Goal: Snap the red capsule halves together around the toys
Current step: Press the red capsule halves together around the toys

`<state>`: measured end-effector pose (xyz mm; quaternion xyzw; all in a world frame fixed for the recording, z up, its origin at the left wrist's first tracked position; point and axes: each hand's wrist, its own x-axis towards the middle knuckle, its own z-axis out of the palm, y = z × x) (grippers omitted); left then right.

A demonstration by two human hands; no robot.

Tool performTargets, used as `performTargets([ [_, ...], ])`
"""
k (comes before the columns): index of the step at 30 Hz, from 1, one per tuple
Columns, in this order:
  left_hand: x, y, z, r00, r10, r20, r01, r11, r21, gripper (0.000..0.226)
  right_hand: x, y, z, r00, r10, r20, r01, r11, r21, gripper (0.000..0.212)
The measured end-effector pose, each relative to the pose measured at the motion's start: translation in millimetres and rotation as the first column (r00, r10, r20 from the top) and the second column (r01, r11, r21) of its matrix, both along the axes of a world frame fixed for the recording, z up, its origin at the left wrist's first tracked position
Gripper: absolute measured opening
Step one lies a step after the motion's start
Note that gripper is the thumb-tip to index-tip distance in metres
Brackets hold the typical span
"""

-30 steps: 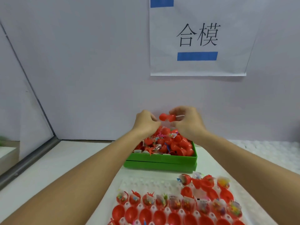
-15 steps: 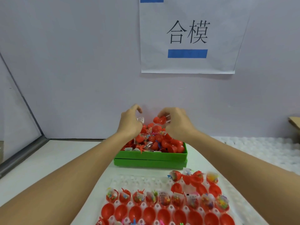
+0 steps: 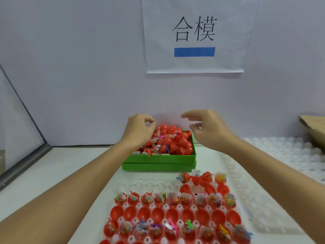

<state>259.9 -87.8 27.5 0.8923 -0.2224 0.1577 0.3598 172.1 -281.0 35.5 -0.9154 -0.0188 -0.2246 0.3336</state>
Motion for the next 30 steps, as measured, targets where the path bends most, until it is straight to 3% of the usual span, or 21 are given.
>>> performTargets([
  [3, -30.4, 11.1, 5.5, 0.995, -0.087, -0.050, 0.091, 0.993, 0.069, 0.027, -46.2, -10.5, -7.6, 0.999, -0.016, 0.042, 0.012, 0.997, 0.079, 0.036],
  [6, -72.8, 24.3, 6.2, 0.948, -0.251, -0.197, 0.285, 0.943, 0.170, 0.018, -96.2, -20.4, -24.2, 0.998, -0.045, 0.054, 0.037, 0.988, 0.149, 0.032],
  [11, -144.0, 51.2, -3.8, 0.839, -0.406, -0.363, 0.483, 0.863, 0.151, 0.015, -158.5, -37.8, -57.3, 0.989, -0.149, -0.025, 0.151, 0.974, 0.171, 0.036],
  [16, -177.4, 70.4, -17.3, 0.819, -0.379, -0.431, 0.461, 0.882, 0.100, 0.016, -176.0, -36.1, -75.0, 0.973, -0.135, -0.189, 0.156, 0.983, 0.096, 0.030],
  [22, -165.4, 63.9, -11.6, 0.881, -0.285, -0.379, 0.361, 0.921, 0.147, 0.016, -147.7, -13.9, -59.1, 0.976, -0.093, -0.197, 0.090, 0.996, -0.022, 0.019],
  [30, -139.4, 64.8, -5.3, 0.917, -0.281, -0.282, 0.327, 0.936, 0.130, 0.019, -94.4, 10.7, -51.1, 0.977, -0.084, -0.198, 0.046, 0.980, -0.192, 0.013],
])
